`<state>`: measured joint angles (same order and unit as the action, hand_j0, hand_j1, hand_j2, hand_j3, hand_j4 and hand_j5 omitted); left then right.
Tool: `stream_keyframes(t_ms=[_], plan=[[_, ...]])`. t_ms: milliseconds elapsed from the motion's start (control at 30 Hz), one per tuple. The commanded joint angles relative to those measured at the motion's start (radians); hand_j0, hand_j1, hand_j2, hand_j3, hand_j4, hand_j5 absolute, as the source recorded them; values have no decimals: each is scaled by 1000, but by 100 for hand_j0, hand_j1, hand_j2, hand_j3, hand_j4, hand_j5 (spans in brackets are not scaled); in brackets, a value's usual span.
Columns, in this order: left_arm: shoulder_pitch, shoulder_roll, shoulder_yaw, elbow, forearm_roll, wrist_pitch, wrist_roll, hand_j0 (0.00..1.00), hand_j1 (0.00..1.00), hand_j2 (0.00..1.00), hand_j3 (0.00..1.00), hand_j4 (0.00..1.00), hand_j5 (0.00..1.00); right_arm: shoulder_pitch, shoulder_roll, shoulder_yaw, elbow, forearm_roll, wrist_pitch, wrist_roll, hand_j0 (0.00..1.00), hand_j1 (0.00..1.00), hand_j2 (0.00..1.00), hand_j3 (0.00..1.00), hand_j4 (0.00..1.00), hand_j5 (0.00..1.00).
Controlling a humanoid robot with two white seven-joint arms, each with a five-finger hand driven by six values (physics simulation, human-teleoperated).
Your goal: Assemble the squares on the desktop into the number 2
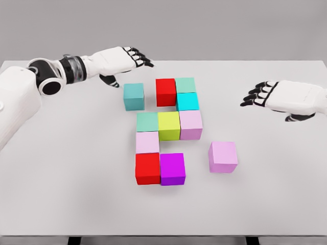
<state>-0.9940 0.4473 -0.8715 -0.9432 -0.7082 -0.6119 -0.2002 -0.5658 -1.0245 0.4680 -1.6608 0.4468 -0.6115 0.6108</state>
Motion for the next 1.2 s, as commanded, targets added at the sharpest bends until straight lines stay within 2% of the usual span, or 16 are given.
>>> stream_keyframes(t_ms=[0, 67, 133, 200, 300, 433, 567, 700, 800, 900, 933, 967, 1033, 1167], plan=[[0, 62, 2, -32, 12, 1, 4, 100, 100, 100, 100, 100, 100, -11, -59, 158, 18, 9, 1, 0, 99, 99, 99, 99, 99, 99], [2, 154, -4, -104, 55, 1, 4, 100, 100, 100, 100, 100, 100, -69, -57, 221, 45, 9, 1, 0, 99, 99, 99, 99, 99, 99], [0, 212, -1, -131, 56, 1, 5, 100, 100, 100, 100, 100, 100, -167, -57, 345, 62, 4, 1, 0, 99, 99, 99, 99, 99, 99], [0, 226, -1, -138, 47, 1, 4, 96, 96, 96, 96, 96, 96, -259, -57, 465, 116, -2, 1, 0, 99, 99, 99, 99, 99, 99], [2, 228, -9, -138, 9, 1, 1, 83, 83, 83, 83, 83, 83, -338, -62, 576, 119, -3, 1, 0, 99, 99, 99, 99, 99, 99], [3, 255, -29, -146, 3, 1, -1, 83, 83, 83, 83, 83, 83, -413, -69, 722, 116, -5, 1, 0, 99, 99, 99, 99, 99, 99], [21, 258, -33, -154, -1, 1, -4, 84, 84, 84, 84, 84, 84, -428, -69, 764, 111, -5, 1, 0, 99, 99, 99, 99, 99, 99], [21, 278, -73, -175, -13, 1, -7, 87, 87, 87, 87, 87, 87, -451, -62, 779, 111, -5, 1, 0, 99, 99, 99, 99, 99, 99], [11, 283, -73, -180, -79, 1, -8, 89, 89, 89, 89, 89, 89, -476, -54, 781, 111, -23, 1, 0, 99, 99, 99, 99, 99, 99], [8, 281, -76, -180, -105, 1, -8, 95, 95, 95, 95, 95, 95, -477, -33, 811, 111, -25, 1, 0, 99, 99, 99, 99, 99, 99], [8, 281, -89, -180, -109, 1, -8, 95, 95, 95, 95, 95, 95, -477, -29, 821, 111, -23, 1, 0, 99, 99, 99, 99, 99, 99], [-11, 274, -135, -178, -111, 1, -8, 95, 95, 95, 95, 95, 95, -477, -23, 827, 108, -25, 1, 0, 99, 99, 99, 99, 99, 99], [-28, 269, -181, -178, -111, 1, -8, 95, 95, 95, 95, 95, 95, -477, -25, 830, 72, -23, 1, 0, 99, 99, 99, 99, 99, 99], [-41, 255, -241, -186, -106, 1, -8, 93, 93, 93, 93, 93, 93, -477, -25, 844, 21, -23, 1, 0, 99, 99, 99, 99, 99, 99]])
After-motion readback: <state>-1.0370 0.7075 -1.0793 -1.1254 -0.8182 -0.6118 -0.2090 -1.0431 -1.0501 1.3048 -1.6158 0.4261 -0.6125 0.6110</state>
